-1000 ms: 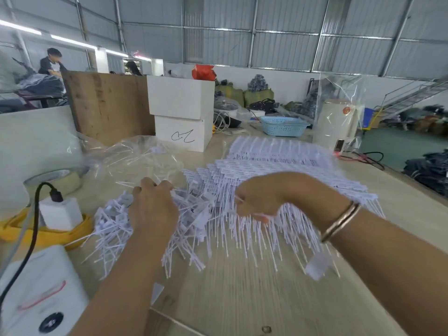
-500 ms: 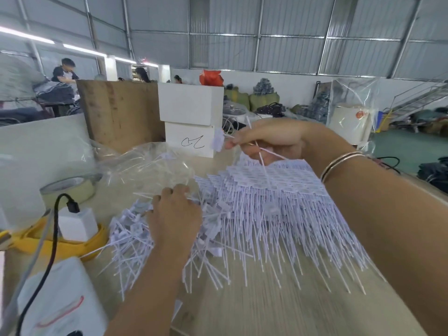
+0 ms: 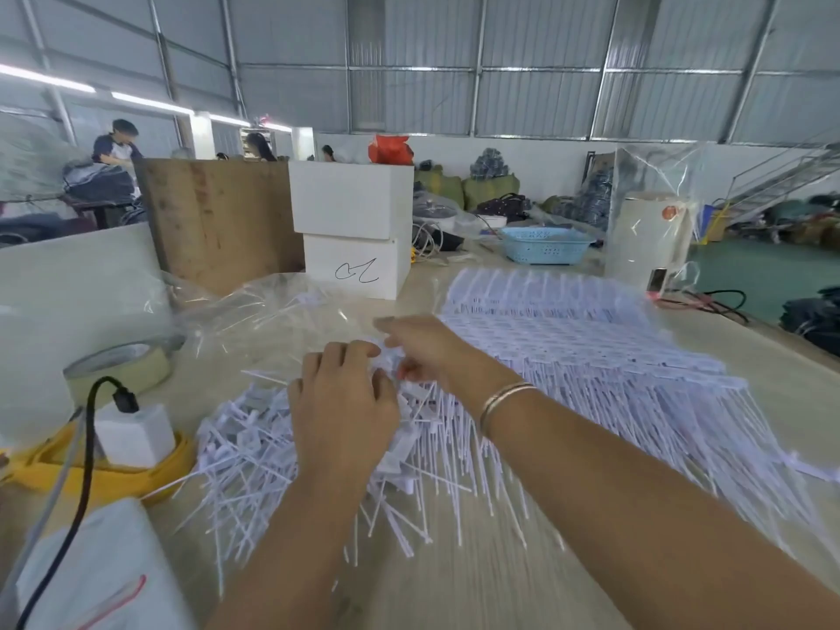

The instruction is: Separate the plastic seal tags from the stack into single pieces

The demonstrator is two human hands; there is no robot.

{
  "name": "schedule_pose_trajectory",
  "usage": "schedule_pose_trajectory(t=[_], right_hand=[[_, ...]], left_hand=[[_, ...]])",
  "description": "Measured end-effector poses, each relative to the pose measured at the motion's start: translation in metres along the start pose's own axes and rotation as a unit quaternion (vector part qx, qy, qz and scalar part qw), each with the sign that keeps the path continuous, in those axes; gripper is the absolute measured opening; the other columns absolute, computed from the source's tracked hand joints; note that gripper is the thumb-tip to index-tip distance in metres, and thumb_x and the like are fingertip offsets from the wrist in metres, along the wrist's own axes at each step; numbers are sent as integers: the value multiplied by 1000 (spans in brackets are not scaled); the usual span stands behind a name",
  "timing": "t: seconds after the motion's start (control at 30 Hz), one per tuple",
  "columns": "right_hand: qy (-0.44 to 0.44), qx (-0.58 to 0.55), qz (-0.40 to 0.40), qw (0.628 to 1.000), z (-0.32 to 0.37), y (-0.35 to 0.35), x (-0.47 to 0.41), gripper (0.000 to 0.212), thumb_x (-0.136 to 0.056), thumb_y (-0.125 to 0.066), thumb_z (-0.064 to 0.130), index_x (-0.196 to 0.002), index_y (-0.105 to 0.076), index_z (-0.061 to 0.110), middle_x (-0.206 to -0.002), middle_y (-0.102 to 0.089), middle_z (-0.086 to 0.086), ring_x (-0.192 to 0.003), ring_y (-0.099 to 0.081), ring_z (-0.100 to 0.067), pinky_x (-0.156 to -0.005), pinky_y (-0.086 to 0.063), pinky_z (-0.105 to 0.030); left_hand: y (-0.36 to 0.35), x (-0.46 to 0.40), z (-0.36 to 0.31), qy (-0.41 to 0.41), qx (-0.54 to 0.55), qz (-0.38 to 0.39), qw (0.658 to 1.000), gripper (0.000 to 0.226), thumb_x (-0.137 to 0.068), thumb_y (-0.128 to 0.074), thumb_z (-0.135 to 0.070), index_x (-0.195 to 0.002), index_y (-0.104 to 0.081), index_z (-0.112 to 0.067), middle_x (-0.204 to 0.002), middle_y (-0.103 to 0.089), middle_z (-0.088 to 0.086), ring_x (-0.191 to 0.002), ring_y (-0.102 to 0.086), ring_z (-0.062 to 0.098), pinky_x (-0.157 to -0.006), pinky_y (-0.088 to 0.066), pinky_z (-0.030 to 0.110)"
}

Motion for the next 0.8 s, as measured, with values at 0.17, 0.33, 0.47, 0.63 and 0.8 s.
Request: schedule_pose_trajectory(t=[0.17, 0.33, 0.47, 0.63, 0.8], right_hand=[[100, 66, -115, 986, -20, 93, 39, 13, -93, -55, 27, -91, -66, 19, -96, -65, 6, -34, -48, -7, -40, -41, -14], [118, 289, -167, 935, -83, 130, 59, 23, -97, -51, 24, -84, -69, 18, -81, -66, 0, -58, -52, 1, -52, -38, -5], [165, 365, -172, 900, -114, 121, 66, 17, -94, -53, 16, -93, -70, 16, -99, -64, -4, -88, -55, -15, -81, -40, -18], [205, 373, -234, 874, -116, 108, 71, 14, -91, -56, 21, -101, -65, 17, -92, -67, -2, -96, -54, -24, -86, -43, -37], [190, 288, -252, 904, -120, 112, 70, 18, -89, -59, 20, -106, -64, 17, -85, -62, 1, -92, -57, -23, -85, -45, -35]], left_hand=[[-2, 6, -21, -80, -9, 23, 997, 22, -85, -58, -17, -105, -66, -19, -107, -63, 0, -107, -49, 24, -86, -36, 38], [-39, 6, -65, -104, 2, 239, 966, 26, -94, -44, -15, -113, -62, -18, -112, -62, 1, -101, -56, 21, -87, -48, 36], [-74, 1, -80, -37, -144, 332, 931, 20, -94, -46, -11, -110, -59, -9, -110, -62, 10, -100, -60, 28, -73, -46, 34], [-97, 9, -79, -21, -172, 248, 953, 23, -97, -45, -32, -109, -57, -16, -112, -62, 6, -107, -58, 26, -76, -43, 35], [-98, 10, -72, -24, -88, 187, 978, 16, -95, -42, -31, -93, -50, -17, -90, -62, 3, -88, -60, 25, -62, -38, 32]])
Point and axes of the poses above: each hand's wrist, its own x-axis away from the middle knuckle, its own y-axis out of the back of the hand, z = x × y, the point moved 4 cm from there along -x, towards the middle knuckle
